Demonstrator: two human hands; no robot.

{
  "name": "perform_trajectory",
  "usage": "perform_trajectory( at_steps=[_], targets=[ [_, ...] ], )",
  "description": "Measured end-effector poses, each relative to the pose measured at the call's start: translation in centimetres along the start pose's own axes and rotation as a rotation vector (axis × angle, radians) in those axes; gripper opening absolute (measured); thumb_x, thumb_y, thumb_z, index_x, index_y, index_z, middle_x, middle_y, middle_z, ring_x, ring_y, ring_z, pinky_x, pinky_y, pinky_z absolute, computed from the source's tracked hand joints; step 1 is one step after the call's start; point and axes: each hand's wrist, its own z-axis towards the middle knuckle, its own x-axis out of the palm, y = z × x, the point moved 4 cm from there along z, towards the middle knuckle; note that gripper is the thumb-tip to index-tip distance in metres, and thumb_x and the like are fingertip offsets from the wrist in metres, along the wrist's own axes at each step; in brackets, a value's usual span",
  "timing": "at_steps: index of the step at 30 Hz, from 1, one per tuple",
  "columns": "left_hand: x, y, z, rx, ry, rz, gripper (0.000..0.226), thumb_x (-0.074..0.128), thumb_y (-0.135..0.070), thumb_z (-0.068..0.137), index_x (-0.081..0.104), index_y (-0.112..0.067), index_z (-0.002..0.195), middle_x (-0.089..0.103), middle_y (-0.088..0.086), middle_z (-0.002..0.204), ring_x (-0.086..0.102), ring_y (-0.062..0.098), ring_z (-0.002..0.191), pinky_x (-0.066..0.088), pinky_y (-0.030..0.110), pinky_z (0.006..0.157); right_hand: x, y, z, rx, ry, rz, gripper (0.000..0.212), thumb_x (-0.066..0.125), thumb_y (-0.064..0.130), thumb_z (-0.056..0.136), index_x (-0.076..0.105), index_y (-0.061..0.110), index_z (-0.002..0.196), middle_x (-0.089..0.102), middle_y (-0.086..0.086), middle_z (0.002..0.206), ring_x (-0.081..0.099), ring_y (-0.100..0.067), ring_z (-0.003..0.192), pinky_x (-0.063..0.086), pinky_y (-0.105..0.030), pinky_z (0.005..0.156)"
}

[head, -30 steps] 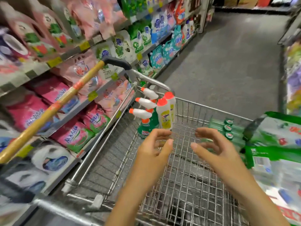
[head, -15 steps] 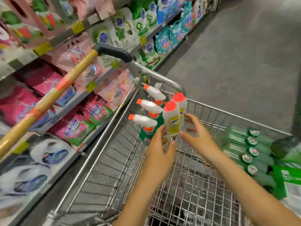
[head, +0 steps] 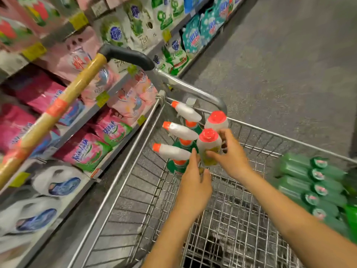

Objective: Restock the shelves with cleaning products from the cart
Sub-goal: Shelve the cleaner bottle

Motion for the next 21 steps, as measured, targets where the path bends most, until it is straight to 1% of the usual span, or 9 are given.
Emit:
perform_trajectory(
  at_steps=[3,5,7,8,10,11,14,17,21],
  targets=[
    [0.2,0.1,0.3,-0.011,0.028,-0.023,0.067,0.042,-0.009,0.100,0.006,-0.028,0.152,0.036,-0.013,0.148,0.052,-0.006,0.056,0.041,0.012,0.056,0.3,-0.4,-0.3,-0.035,0.053,-0.027,0.042,0.077,0.015,0.079,0.057,0.014,0.115,0.062,0.000,0.110,0.057,-0.018,0.103,0.042,-0.027,0.082],
    [0.2,0.1,0.3,-0.014,0.028,-0.045,0.065,0.042,-0.007,0.099,0.008,-0.027,0.152,0.039,-0.015,0.139,0.052,-0.007,0.053,0.041,0.010,0.051,0.4,-0.4,-0.9,-0.028,0.053,0.021,0.041,0.075,0.016,0.081,0.056,0.016,0.117,0.066,0.005,0.106,0.060,-0.013,0.099,0.046,-0.029,0.083],
    [0.1,-0.2,0.1,0.001,0.024,-0.045,0.064,0.043,-0.007,0.099,0.012,-0.026,0.152,0.038,-0.016,0.136,0.059,-0.007,0.072,0.047,0.012,0.060,0.0,-0.3,-1.8,-0.023,0.014,0.066,0.039,0.075,0.016,0.082,0.056,0.021,0.116,0.067,0.011,0.101,0.062,-0.008,0.095,0.049,-0.029,0.083],
    [0.0,-0.4,0.0,0.018,0.021,-0.031,0.062,0.044,-0.008,0.099,0.015,-0.025,0.151,0.038,-0.014,0.139,0.062,-0.003,0.092,0.052,0.017,0.074,-0.3,-0.3,-2.3,-0.021,-0.009,0.087,0.037,0.075,0.016,0.081,0.057,0.026,0.112,0.066,0.016,0.099,0.062,-0.003,0.092,0.049,-0.026,0.080],
    [0.0,-1.0,-0.3,0.064,0.012,-0.003,0.060,0.044,-0.007,0.099,0.020,-0.025,0.150,0.035,-0.009,0.147,0.052,0.012,0.124,0.046,0.035,0.102,-1.3,0.3,-3.5,-0.017,-0.047,0.110,0.039,0.076,0.019,0.080,0.054,0.041,0.102,0.066,0.024,0.092,0.061,0.005,0.088,0.047,-0.018,0.074],
    [0.0,-1.4,-0.4,0.085,0.005,-0.005,0.059,0.045,-0.005,0.098,0.022,-0.024,0.149,0.034,-0.007,0.148,0.046,0.015,0.130,0.041,0.039,0.108,-1.9,0.7,-4.0,-0.016,-0.064,0.125,0.040,0.077,0.019,0.079,0.053,0.045,0.098,0.066,0.025,0.090,0.061,0.007,0.086,0.046,-0.015,0.072],
    [-0.1,-2.7,-1.0,0.144,-0.032,-0.012,0.057,0.048,-0.004,0.097,0.027,-0.021,0.147,0.038,0.000,0.147,0.041,0.015,0.134,0.037,0.041,0.110,-3.7,2.5,-5.3,-0.053,-0.093,0.178,0.037,0.078,0.017,0.078,0.057,0.040,0.096,0.069,0.024,0.091,0.063,0.005,0.083,0.047,-0.011,0.070],
    [-0.1,-4.2,-1.7,0.234,-0.009,-0.013,0.050,0.051,-0.005,0.096,0.037,-0.018,0.142,0.047,0.001,0.140,0.046,0.014,0.130,0.038,0.040,0.109,-5.8,4.8,-6.7,-0.116,-0.122,0.238,0.029,0.079,0.015,0.078,0.061,0.028,0.096,0.070,0.015,0.090,0.065,0.000,0.082,0.049,-0.013,0.070],
    [-0.2,-6.6,-3.5,0.319,0.036,-0.091,0.033,0.054,-0.007,0.095,0.051,-0.027,0.121,0.063,0.001,0.118,0.061,0.014,0.110,0.049,0.038,0.096,-8.3,8.1,-9.0,-0.190,-0.179,0.283,0.028,0.079,0.016,0.077,0.063,0.028,0.097,0.071,0.009,0.090,0.066,-0.007,0.082,0.053,-0.023,0.073]
  ],
)
